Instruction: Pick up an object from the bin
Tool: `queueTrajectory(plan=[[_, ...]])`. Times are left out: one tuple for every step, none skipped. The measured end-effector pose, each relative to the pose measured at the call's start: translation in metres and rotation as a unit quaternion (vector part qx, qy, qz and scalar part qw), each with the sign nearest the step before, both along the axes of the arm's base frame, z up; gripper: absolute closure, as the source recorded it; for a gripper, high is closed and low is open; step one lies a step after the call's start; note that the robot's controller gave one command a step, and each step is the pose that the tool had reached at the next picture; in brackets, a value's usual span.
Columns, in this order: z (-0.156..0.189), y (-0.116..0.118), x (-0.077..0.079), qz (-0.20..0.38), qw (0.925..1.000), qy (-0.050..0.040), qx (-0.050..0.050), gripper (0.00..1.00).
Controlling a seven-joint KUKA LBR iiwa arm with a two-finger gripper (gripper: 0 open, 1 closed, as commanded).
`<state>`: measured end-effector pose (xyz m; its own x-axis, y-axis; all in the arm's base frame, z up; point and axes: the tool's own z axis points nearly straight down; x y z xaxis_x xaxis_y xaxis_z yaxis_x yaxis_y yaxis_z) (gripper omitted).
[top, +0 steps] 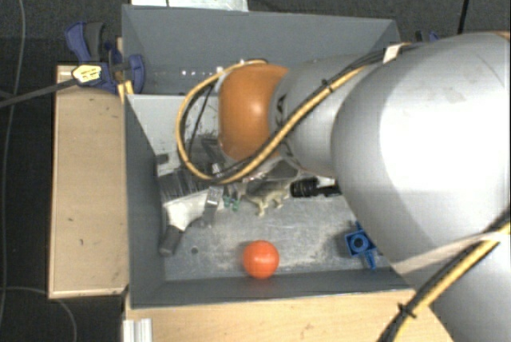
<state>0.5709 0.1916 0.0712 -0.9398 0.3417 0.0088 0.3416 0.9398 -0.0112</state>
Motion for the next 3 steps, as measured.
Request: queueTrajectory(plan=[[0.001,-0.004,0.000,-0.014,0.9999,0.0016,0.003,1.00],[0.002,0.010,-0.022,-0.078,0.9969,-0.0064,-0.005,1.00],[0.002,0.010,-0.022,-0.079,0.9969,-0.0063,-0.004,1.00]])
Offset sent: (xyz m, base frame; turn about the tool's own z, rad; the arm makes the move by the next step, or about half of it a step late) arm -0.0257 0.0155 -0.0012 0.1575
